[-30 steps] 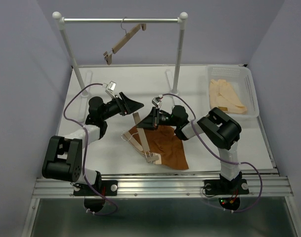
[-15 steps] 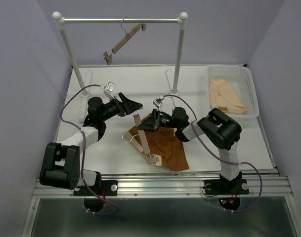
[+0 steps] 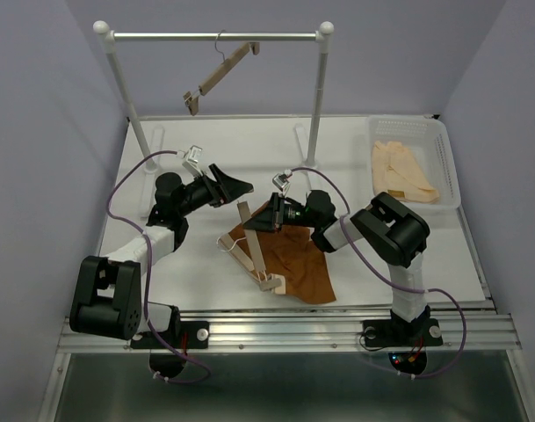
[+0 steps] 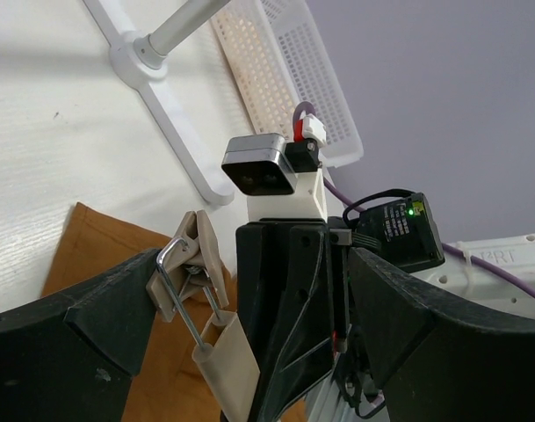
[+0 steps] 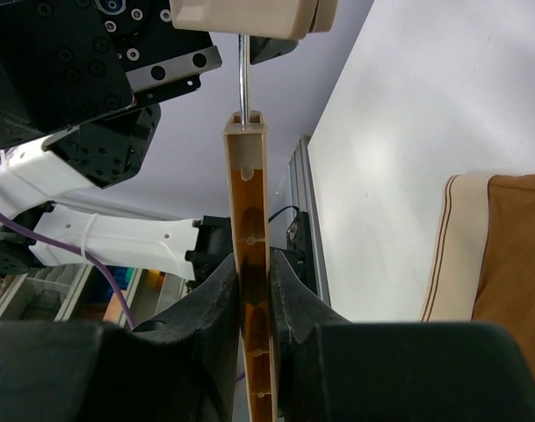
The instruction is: Clip the underwear to the hanger
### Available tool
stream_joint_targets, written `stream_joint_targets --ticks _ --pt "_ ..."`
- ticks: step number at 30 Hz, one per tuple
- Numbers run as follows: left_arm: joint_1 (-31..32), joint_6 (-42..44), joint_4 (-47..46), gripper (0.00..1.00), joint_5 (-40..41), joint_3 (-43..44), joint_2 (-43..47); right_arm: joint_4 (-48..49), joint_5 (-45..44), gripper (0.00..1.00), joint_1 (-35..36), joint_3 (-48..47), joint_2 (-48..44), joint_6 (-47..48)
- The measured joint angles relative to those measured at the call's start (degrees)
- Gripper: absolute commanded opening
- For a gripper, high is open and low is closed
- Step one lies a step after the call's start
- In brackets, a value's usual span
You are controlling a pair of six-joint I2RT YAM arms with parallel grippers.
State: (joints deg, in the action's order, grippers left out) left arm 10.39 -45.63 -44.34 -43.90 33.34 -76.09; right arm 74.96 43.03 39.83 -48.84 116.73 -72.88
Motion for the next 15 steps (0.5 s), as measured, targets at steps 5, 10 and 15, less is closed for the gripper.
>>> stream_joint_targets --ticks 5,10,15 --pt "0.1 -0.7 -0.4 0.91 1.0 0.0 0.0 0.0 -1.0 0.01 0.0 -0.1 0.0 0.0" --pt "0.5 -1.2 -0.9 0.90 2.5 0.0 0.0 0.1 -3.5 0.01 0.8 0.0 0.0 1.2" --pt "1.0 -1.8 -2.4 0.88 3.5 0.0 -0.7 0.1 -6.1 0.01 1.4 0.2 0.0 2.3"
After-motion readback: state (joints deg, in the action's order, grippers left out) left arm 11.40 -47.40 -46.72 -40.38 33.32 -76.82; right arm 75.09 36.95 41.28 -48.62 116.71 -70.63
